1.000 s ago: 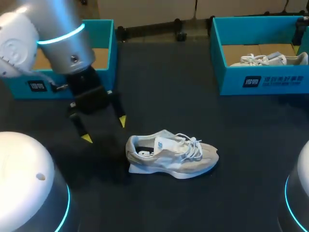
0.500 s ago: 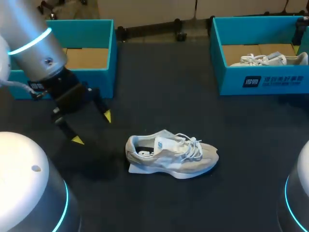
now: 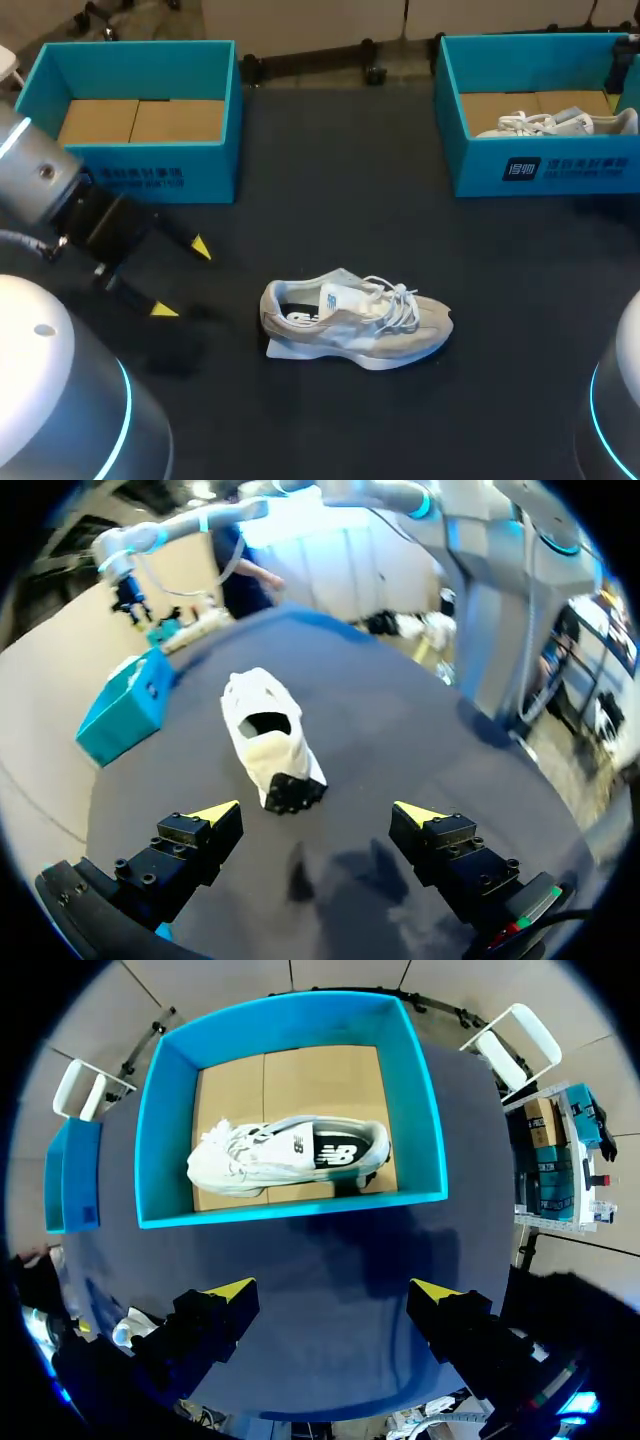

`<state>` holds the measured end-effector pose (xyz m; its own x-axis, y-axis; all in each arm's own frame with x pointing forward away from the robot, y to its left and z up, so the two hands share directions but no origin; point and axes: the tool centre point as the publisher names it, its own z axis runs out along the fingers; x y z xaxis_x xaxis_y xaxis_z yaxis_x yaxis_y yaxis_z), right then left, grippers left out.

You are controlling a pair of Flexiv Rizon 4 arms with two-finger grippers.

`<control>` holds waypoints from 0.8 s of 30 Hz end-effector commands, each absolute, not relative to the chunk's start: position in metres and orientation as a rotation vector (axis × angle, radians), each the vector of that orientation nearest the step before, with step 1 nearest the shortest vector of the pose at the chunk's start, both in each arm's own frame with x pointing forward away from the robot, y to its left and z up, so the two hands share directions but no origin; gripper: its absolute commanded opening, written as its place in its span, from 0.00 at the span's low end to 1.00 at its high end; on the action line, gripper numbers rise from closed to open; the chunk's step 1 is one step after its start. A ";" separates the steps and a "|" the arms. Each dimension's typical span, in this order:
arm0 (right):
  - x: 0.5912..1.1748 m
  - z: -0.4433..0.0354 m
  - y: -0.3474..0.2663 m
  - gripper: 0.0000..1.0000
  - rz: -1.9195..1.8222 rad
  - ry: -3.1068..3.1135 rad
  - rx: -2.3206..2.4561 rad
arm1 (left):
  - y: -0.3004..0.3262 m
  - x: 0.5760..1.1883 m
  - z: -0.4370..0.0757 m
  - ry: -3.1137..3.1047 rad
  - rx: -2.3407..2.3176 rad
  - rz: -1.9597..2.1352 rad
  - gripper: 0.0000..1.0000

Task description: Take the shoe out of the shoebox, open the shoe tongue, remove and reinsert the insole, then place the shoe into the shoebox

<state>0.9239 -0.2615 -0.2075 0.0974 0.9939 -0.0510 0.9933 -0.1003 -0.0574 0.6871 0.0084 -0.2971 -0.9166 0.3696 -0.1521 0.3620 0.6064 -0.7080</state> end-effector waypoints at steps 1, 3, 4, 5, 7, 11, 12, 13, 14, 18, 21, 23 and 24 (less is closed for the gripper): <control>0.924 -0.207 -0.261 1.00 0.121 -2.102 -2.323 | 0.012 0.685 -0.305 -2.889 -0.559 1.419 1.00; 0.924 -0.207 -0.261 1.00 0.121 -2.102 -2.323 | 0.012 0.685 -0.305 -2.889 -0.559 1.419 1.00; 0.924 -0.207 -0.261 1.00 0.121 -2.102 -2.323 | 0.012 0.685 -0.305 -2.889 -0.559 1.419 1.00; 0.924 -0.207 -0.261 1.00 0.121 -2.102 -2.323 | 0.012 0.685 -0.305 -2.889 -0.559 1.419 1.00; 0.924 -0.207 -0.261 1.00 0.121 -2.102 -2.323 | 0.012 0.685 -0.305 -2.889 -0.559 1.419 1.00; 0.924 -0.207 -0.261 1.00 0.121 -2.102 -2.323 | 0.019 0.696 -0.324 -2.826 -0.407 1.500 1.00; 0.924 -0.207 -0.261 1.00 0.121 -2.102 -2.323 | 0.022 0.700 -0.328 -2.774 -0.384 1.554 1.00; 0.924 -0.207 -0.261 1.00 0.121 -2.102 -2.323 | 0.026 0.703 -0.333 -2.740 -0.352 1.592 1.00; 0.924 -0.207 -0.261 1.00 0.121 -2.102 -2.323 | 0.028 0.706 -0.337 -2.711 -0.346 1.625 1.00; 0.924 -0.207 -0.261 1.00 0.121 -2.102 -2.323 | 0.039 0.716 -0.354 -2.544 -0.323 1.778 1.00; 0.924 -0.207 -0.261 1.00 0.121 -2.102 -2.323 | 0.042 0.721 -0.369 -2.496 -0.296 1.819 1.00; 0.924 -0.207 -0.261 1.00 0.121 -2.102 -2.323 | 0.042 0.724 -0.373 -2.461 -0.291 1.841 1.00; 0.924 -0.207 -0.261 1.00 0.121 -2.102 -2.323 | 0.041 0.725 -0.375 -2.430 -0.267 1.869 1.00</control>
